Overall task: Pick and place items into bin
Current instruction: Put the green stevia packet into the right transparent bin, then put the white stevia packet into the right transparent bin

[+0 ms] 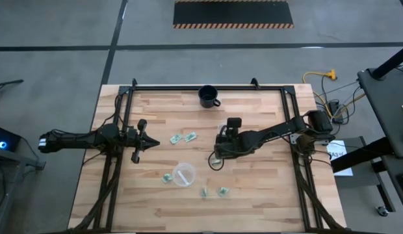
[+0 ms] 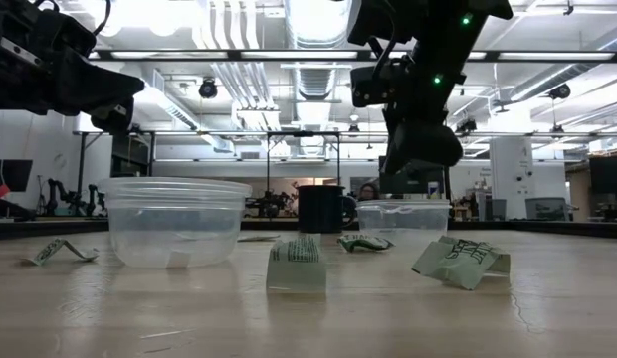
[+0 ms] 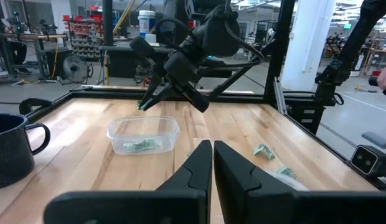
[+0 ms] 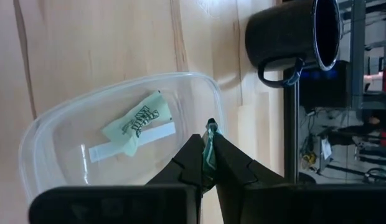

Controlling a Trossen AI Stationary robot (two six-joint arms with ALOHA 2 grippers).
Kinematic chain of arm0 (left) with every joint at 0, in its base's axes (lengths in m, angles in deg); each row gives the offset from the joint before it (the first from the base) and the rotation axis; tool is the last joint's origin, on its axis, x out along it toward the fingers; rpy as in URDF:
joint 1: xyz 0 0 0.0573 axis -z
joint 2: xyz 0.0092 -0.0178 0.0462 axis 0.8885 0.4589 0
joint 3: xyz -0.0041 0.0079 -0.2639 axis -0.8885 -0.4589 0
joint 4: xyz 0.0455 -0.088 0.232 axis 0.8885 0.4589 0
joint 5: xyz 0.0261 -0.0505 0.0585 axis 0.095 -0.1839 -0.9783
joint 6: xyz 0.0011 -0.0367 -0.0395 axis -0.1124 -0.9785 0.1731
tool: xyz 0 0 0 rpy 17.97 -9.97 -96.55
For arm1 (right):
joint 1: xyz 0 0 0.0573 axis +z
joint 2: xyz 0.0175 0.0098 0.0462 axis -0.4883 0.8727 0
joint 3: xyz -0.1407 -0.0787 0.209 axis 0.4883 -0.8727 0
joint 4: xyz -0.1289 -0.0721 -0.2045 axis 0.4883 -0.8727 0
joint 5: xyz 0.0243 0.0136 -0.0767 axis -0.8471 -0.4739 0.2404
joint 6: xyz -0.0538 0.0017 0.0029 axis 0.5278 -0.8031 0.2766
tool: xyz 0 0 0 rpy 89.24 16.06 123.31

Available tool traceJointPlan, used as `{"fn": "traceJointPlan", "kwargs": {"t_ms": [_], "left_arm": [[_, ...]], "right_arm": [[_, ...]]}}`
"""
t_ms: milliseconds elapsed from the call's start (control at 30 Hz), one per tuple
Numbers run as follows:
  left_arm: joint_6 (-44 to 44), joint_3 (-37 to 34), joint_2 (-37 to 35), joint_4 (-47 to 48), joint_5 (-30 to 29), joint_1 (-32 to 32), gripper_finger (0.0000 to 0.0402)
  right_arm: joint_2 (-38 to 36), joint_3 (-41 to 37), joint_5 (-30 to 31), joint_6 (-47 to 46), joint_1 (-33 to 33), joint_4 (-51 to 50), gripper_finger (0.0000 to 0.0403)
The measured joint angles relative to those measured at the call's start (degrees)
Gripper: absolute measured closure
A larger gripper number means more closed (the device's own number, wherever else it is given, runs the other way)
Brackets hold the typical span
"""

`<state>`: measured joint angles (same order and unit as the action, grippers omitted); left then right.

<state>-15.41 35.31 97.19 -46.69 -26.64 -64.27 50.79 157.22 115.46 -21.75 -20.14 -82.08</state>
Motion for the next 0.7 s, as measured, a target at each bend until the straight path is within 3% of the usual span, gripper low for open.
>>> {"fn": "traceJointPlan", "kwargs": {"t_ms": [233,700], "left_arm": [[0.0,0.0,0.0,0.0,0.0,0.0,0.0402],[0.0,0.0,0.0,0.0,0.0,0.0,0.0402]], "right_arm": [[0.0,0.0,0.0,-3.7,0.0,-0.1,0.0374],[0.0,-2.3,0.0,-4.0,0.0,0.8,0.0266]]}}
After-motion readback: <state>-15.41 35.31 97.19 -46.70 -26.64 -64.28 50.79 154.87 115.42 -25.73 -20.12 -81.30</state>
